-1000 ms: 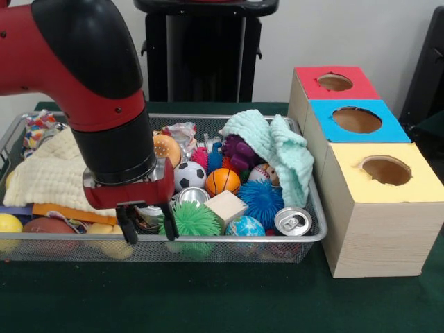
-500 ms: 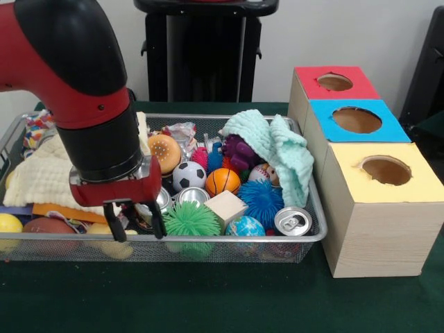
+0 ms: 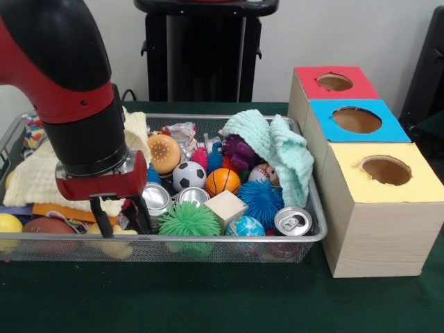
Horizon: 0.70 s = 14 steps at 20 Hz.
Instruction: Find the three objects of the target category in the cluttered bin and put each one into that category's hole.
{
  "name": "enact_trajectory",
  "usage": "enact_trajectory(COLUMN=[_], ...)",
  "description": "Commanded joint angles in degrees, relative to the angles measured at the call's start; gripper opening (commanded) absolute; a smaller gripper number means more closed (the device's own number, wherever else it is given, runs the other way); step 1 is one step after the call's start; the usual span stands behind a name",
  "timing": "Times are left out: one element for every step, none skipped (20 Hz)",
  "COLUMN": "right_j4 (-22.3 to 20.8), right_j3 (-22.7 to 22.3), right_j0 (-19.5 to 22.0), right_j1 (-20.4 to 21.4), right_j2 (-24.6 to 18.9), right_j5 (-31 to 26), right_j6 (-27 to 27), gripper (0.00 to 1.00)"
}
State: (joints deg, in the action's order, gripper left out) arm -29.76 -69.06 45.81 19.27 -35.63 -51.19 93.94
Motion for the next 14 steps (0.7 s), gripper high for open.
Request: enact_trajectory(right_j4=[-4.5, -4.6, -4.6, -4.7, -4.9, -5.0, -5.3, -5.8, -6.0, -6.3, -6.7, -6.9, -7.4, -7.7], right_j3=[-3.8, -4.1, -3.9, -3.9, -4.0, -4.0, -4.2, -3.8, -4.0, -3.6, -3.0, -2.7, -2.6, -2.4], right_j0=[2.0, 2.1, 2.0, 1.9, 2.0, 2.1, 2.2, 2.2, 2.3, 2.4, 2.3, 2.3, 2.3, 2.4], right_j1=[-0.8, -0.8, -0.8, -0.7, -0.6, -0.7, -0.7, -1.3, -1.5, -2.2, -2.9, -3.4, -4.1, -4.8], right_j2=[-0.2, -0.2, -0.2, 0.0, -0.1, 0.0, 0.0, 0.1, 0.1, 0.0, 0.0, -0.1, -0.1, -0.2], right_j5=[0.4, 0.6, 0.2, -0.2, -0.3, -0.2, 0.2, 0.5, 0.9, 1.3, 1.2, 1.4, 2.0, 2.4], right_j6=[-16.8, -16.6, -16.6, -16.6, -16.7, -16.6, -16.6, -16.6, -16.6, -16.8, -17.0, -17.1, -17.1, -17.1], gripper=[1.00, 1.00, 1.00, 1.00, 1.00, 1.00, 1.00, 1.00, 1.00, 1.00, 1.00, 1.00, 1.00, 1.00])
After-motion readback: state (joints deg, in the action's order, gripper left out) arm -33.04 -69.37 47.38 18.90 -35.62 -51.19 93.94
